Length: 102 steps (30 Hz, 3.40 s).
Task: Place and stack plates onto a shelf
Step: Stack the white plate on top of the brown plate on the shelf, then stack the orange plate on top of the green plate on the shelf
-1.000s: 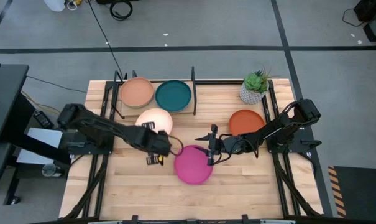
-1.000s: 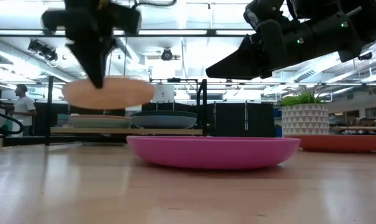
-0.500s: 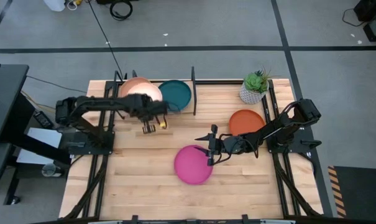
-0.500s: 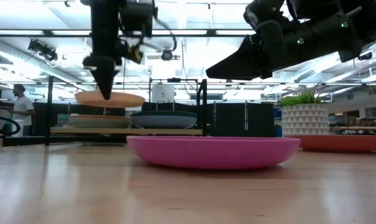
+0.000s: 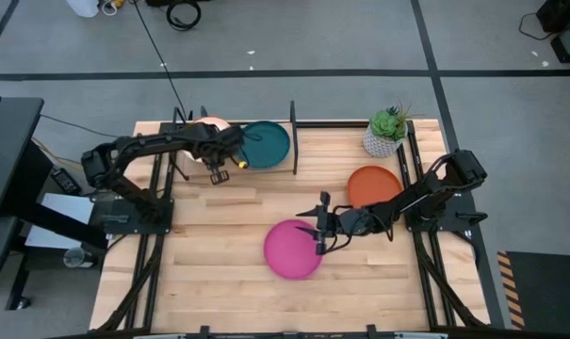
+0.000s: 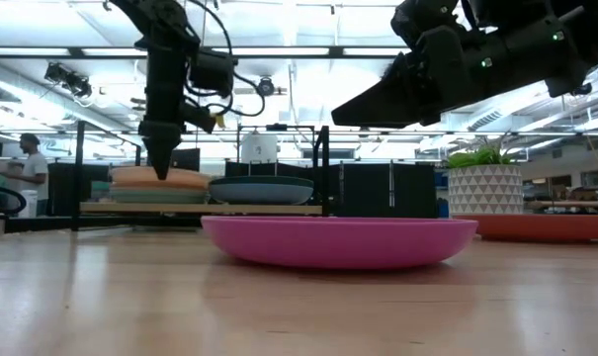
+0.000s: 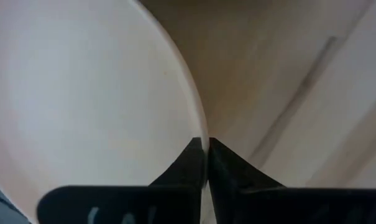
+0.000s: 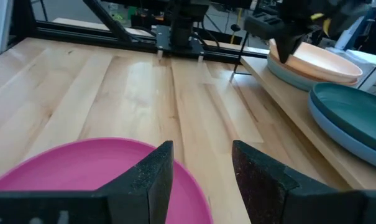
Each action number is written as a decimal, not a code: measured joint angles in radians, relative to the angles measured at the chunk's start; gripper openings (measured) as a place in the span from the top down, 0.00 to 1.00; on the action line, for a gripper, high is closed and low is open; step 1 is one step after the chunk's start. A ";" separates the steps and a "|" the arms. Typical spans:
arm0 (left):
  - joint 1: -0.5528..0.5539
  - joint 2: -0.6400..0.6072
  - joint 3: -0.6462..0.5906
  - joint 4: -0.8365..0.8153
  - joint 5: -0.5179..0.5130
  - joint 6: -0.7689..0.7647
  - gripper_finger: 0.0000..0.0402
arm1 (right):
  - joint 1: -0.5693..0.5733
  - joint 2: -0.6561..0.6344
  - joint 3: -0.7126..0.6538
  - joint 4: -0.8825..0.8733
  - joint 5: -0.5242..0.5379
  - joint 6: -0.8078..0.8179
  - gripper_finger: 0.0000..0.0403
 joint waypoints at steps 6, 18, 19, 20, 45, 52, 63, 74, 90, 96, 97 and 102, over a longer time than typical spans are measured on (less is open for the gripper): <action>0.043 0.000 -0.011 0.026 -0.005 0.013 0.92 | 0.018 0.000 0.000 0.000 0.000 0.005 0.58; 0.048 -0.021 -0.004 0.009 -0.011 0.029 0.91 | 0.030 0.000 0.000 -0.008 0.003 0.027 0.58; 0.047 -0.032 0.000 0.006 -0.014 0.032 0.91 | 0.030 0.000 0.000 -0.008 0.008 0.027 0.58; 0.048 -0.046 0.001 0.008 -0.017 0.033 0.91 | 0.030 0.000 0.000 -0.007 0.009 0.027 0.58; 0.002 -0.138 -0.001 0.015 0.263 -0.086 0.59 | 0.030 0.000 0.000 -0.008 0.009 0.029 0.58; -0.312 -0.137 -0.096 0.292 0.539 -0.136 0.62 | 0.030 0.000 0.000 -0.038 0.003 0.043 0.58; -0.814 -0.110 -0.176 0.499 0.104 -0.256 0.64 | 0.109 0.000 0.000 -0.117 0.075 0.182 0.59; -0.936 -0.055 -0.176 0.710 0.029 -0.137 0.64 | 0.159 0.000 0.192 -0.786 0.212 0.471 0.59; -0.979 -0.071 -0.176 0.559 -0.007 -0.115 0.64 | 0.045 0.000 0.375 -1.975 0.036 1.024 0.53; -0.986 -0.070 -0.176 0.547 -0.013 -0.117 0.64 | 0.016 0.000 0.321 -1.920 -0.070 0.959 0.43; -0.986 -0.070 -0.176 0.547 -0.013 -0.117 0.64 | 0.011 0.000 0.310 -1.912 -0.076 0.950 0.42; -0.987 -0.070 -0.176 0.540 -0.014 -0.117 0.64 | -0.023 0.000 0.253 -1.846 -0.133 0.891 0.40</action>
